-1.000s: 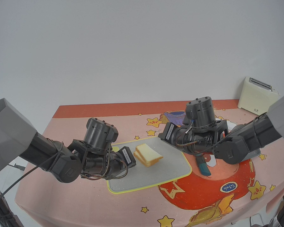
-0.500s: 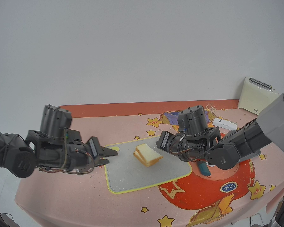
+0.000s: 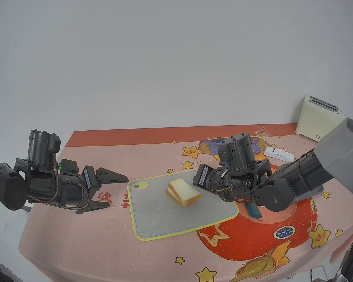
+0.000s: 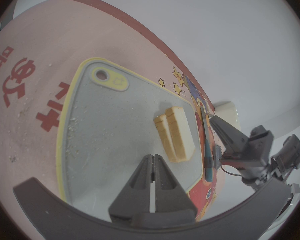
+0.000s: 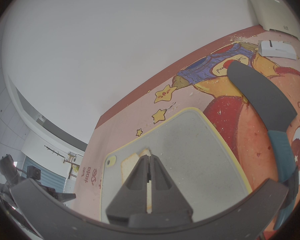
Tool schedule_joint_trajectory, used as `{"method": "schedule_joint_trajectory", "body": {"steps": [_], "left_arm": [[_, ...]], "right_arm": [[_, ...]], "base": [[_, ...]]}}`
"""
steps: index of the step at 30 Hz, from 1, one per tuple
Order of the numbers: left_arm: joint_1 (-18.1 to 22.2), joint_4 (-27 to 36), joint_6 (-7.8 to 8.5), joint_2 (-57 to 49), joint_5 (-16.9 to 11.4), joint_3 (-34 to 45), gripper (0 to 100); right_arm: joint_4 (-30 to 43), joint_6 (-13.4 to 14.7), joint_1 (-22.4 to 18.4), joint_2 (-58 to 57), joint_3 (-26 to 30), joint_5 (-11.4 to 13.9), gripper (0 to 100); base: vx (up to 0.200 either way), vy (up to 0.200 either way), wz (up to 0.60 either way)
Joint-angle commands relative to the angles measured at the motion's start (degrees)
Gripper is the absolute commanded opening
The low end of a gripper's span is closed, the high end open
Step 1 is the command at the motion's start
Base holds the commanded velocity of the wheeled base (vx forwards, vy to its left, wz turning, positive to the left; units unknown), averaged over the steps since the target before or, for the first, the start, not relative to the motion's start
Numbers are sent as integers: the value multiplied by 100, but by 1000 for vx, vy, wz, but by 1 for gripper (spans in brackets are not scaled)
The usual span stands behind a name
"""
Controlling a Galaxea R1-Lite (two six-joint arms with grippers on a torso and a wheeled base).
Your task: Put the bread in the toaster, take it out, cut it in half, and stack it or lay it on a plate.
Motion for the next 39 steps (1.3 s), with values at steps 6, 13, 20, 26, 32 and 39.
{"method": "schedule_joint_trajectory", "body": {"steps": [6, 13, 20, 26, 32, 39], "left_arm": [[-172, -13, -2, 628, -14, -135, 100], [-339, -4, -46, 645, -14, -197, 100], [-603, -4, -99, 760, -5, -241, 100], [-840, -4, -468, 768, 12, -452, 100], [-840, 5, -486, 768, 12, -469, 100], [-840, 31, -477, 839, 56, -434, 100]], "right_arm": [[-7, -9, 121, 263, -57, -13, 0], [-7, 0, 297, 350, -57, -83, 0], [-7, 26, 490, 315, -48, -92, 0], [-7, 158, 1114, 166, 5, -74, 0], [-7, 237, 1193, 104, 23, -4, 0], [-7, 246, 1061, 96, 14, -74, 0]], "base": [[0, 0, 0], [0, 0, 0], [0, 0, 0], [0, 0, 0], [0, 0, 0], [0, 0, 0]]}}
